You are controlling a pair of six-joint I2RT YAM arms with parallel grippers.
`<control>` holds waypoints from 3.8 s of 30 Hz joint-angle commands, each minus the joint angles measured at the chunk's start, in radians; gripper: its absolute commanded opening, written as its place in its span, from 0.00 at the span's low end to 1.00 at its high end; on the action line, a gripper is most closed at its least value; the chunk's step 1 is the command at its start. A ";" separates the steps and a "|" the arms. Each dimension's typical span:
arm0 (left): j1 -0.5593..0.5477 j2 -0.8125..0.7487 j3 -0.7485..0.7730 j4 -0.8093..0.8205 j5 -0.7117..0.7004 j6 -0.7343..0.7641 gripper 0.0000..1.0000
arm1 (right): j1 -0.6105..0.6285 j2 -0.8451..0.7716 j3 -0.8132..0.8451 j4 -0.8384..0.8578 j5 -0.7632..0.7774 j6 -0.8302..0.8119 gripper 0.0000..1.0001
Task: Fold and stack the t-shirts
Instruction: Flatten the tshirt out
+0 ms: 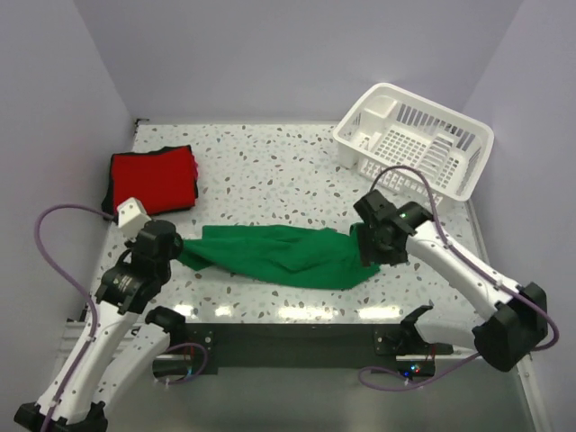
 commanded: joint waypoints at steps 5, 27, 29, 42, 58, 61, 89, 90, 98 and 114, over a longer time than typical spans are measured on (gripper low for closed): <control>0.005 0.110 -0.032 0.159 0.210 0.070 0.00 | -0.004 -0.029 -0.027 0.140 -0.086 0.079 0.72; 0.007 0.207 -0.037 0.287 0.272 0.138 0.00 | -0.005 0.669 0.302 0.559 -0.318 -0.146 0.63; 0.007 0.204 -0.035 0.282 0.267 0.138 0.00 | -0.007 0.688 0.300 0.554 -0.316 -0.149 0.63; 0.007 0.198 -0.043 0.281 0.258 0.122 0.00 | -0.007 0.637 0.239 0.480 -0.397 -0.156 0.00; 0.007 0.185 -0.101 0.294 0.312 0.092 0.00 | -0.002 0.068 -0.252 0.342 -0.505 -0.201 0.27; 0.007 0.173 -0.107 0.290 0.316 0.086 0.00 | -0.002 0.065 -0.190 0.335 -0.451 -0.173 0.49; 0.007 0.148 -0.094 0.261 0.301 0.124 0.00 | -0.005 0.280 -0.243 0.456 -0.552 -0.043 0.45; 0.007 0.150 -0.092 0.262 0.303 0.124 0.00 | -0.005 0.306 -0.245 0.454 -0.557 -0.046 0.43; 0.007 0.155 -0.100 0.267 0.312 0.125 0.00 | -0.001 0.217 -0.105 0.343 -0.546 -0.061 0.17; 0.007 0.185 -0.121 0.319 0.342 0.121 0.00 | 0.015 0.159 -0.056 0.186 -0.407 -0.011 0.45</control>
